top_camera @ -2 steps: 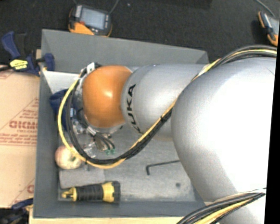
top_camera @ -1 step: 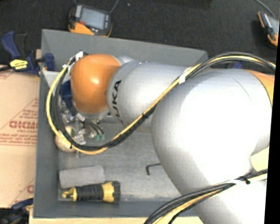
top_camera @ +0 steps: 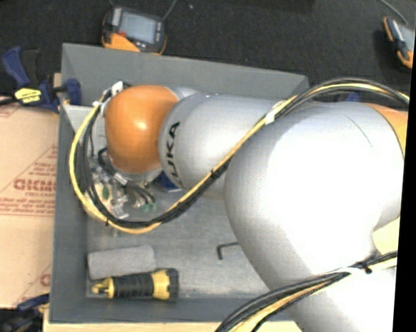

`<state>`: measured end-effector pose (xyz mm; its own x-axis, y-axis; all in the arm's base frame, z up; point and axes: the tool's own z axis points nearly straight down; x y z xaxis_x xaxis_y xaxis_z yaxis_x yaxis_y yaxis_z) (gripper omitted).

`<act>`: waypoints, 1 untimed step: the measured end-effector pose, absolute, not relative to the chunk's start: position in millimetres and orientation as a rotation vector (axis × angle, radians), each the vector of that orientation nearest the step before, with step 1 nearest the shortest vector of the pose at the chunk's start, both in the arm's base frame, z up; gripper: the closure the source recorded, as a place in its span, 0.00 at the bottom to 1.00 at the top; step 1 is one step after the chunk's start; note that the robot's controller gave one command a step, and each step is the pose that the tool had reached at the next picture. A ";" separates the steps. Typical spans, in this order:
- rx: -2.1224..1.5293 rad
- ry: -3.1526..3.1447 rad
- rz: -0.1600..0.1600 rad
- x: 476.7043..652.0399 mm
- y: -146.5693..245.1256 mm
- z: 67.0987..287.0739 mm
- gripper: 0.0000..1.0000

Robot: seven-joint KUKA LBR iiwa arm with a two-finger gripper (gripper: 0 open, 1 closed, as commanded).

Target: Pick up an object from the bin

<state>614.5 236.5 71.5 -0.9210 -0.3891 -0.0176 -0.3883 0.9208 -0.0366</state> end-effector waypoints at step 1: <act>-0.541 3.062 -0.043 607.1 237.1 216.7 1.00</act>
Offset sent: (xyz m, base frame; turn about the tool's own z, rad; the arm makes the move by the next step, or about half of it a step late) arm 0.0000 0.0000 0.0000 0.0000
